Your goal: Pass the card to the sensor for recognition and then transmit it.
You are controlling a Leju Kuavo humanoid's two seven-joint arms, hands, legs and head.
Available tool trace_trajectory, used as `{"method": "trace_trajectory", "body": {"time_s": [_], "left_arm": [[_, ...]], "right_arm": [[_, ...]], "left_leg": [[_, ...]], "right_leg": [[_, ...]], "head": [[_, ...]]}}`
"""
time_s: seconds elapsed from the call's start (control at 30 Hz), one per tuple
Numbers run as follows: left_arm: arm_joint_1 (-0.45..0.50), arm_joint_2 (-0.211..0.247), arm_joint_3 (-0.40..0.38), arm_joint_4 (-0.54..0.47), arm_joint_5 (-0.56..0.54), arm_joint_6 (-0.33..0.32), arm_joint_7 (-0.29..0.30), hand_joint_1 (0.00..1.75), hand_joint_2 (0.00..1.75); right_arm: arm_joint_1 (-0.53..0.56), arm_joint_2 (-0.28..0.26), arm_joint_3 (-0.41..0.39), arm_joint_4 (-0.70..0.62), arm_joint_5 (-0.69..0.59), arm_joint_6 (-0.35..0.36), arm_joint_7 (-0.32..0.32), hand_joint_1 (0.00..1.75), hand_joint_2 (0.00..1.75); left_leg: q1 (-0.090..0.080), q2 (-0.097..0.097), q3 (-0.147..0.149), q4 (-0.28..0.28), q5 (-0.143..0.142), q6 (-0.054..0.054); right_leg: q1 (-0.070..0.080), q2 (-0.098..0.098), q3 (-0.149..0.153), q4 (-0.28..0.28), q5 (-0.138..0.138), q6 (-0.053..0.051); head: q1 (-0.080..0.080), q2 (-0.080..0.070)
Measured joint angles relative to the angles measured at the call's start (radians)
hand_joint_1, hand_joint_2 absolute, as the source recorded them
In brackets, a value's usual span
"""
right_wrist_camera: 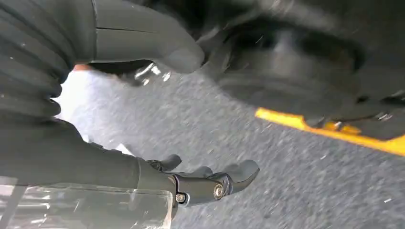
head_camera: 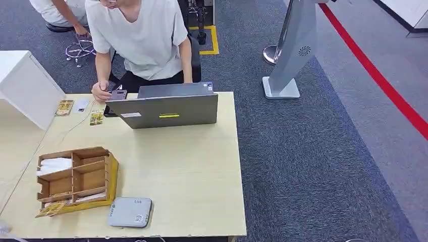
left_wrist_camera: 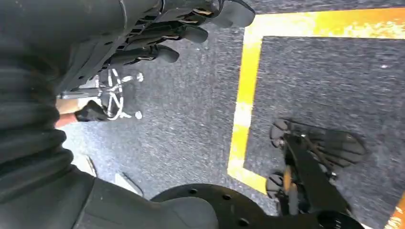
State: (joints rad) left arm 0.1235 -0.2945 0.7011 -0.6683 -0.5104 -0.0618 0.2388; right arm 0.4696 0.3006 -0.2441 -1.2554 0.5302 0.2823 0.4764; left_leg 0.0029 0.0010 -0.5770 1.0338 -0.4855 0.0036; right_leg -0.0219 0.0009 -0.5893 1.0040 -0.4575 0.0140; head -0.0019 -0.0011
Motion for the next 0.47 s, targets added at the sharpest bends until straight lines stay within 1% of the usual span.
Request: {"method": "trace_trajectory", "body": {"time_s": [0.2, 0.47], "left_arm": [[-0.001, 0.041, -0.09, 0.041, 0.076, 0.009, -0.035, 0.0, 1.75], [0.002, 0.097, -0.221, 0.088, 0.183, 0.021, -0.085, 0.0, 1.75]], "right_arm": [[-0.04, -0.018, 0.027, 0.101, -0.079, -0.044, -0.071, 0.0, 1.75], [-0.101, -0.073, 0.071, 0.264, -0.19, -0.103, -0.169, 0.0, 1.75]], "left_leg": [[0.0, 0.0, 0.0, 0.0, 0.0, 0.0], [0.0, 0.0, -0.001, 0.0, 0.0, 0.0]], "right_leg": [[0.0, 0.0, 0.0, 0.0, 0.0, 0.0], [0.0, 0.0, 0.0, 0.0, 0.0, 0.0]], "head": [[0.0, 0.0], [0.0, 0.0]]}}
